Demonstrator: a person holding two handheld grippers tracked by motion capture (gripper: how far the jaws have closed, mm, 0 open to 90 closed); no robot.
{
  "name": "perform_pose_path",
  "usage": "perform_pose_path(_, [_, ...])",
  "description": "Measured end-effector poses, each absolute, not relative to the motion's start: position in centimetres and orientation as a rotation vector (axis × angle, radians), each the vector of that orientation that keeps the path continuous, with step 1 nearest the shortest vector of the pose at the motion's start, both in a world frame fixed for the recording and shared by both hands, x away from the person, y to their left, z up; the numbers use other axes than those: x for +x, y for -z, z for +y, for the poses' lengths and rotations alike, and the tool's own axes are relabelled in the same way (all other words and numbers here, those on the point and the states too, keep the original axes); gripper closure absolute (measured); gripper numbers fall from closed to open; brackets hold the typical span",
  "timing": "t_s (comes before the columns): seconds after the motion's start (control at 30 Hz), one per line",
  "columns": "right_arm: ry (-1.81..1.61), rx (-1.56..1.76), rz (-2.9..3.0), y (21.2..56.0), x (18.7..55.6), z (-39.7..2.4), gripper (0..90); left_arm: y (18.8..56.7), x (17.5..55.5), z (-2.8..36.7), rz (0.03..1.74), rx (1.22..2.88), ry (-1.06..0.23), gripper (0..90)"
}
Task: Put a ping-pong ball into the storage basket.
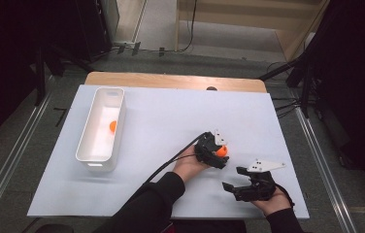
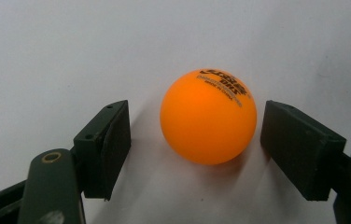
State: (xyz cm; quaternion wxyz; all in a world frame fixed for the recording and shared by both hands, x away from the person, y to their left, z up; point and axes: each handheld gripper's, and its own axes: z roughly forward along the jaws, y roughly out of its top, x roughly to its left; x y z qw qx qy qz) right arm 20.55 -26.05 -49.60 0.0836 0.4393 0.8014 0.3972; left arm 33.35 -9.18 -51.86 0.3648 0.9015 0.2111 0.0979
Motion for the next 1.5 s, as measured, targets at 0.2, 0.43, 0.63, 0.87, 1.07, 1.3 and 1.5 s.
perform_pose_path(0.2, [-1.183,1.319,2.393,49.6,20.5,-26.1,14.9,51.8,33.2,-9.1,0.517,2.311,-0.252,38.7])
perform_pose_path(0.43, [-1.18,1.315,2.395,49.6,20.5,-26.1,14.9,51.8,33.2,-9.0,0.532,2.295,-0.247,49.7])
perform_pose_path(0.63, [-1.179,1.317,2.394,49.6,20.5,-26.1,14.9,51.7,33.3,-8.9,0.535,2.295,-0.242,50.0])
perform_pose_path(0.87, [-1.182,1.319,2.394,49.6,20.5,-26.1,14.9,51.5,33.5,-8.7,0.547,2.291,-0.217,50.4])
perform_pose_path(1.07, [-1.182,1.32,2.392,49.6,20.5,-26.1,14.9,50.7,33.6,-8.3,0.554,2.272,-0.195,50.4])
perform_pose_path(1.3, [-1.182,1.321,2.392,49.6,20.5,-26.1,14.9,49.8,33.6,-7.7,0.562,2.257,-0.166,50.4])
perform_pose_path(1.5, [-1.182,1.312,2.392,49.6,20.5,-26.1,14.9,49.1,33.6,-7.2,0.57,2.252,-0.15,50.4])
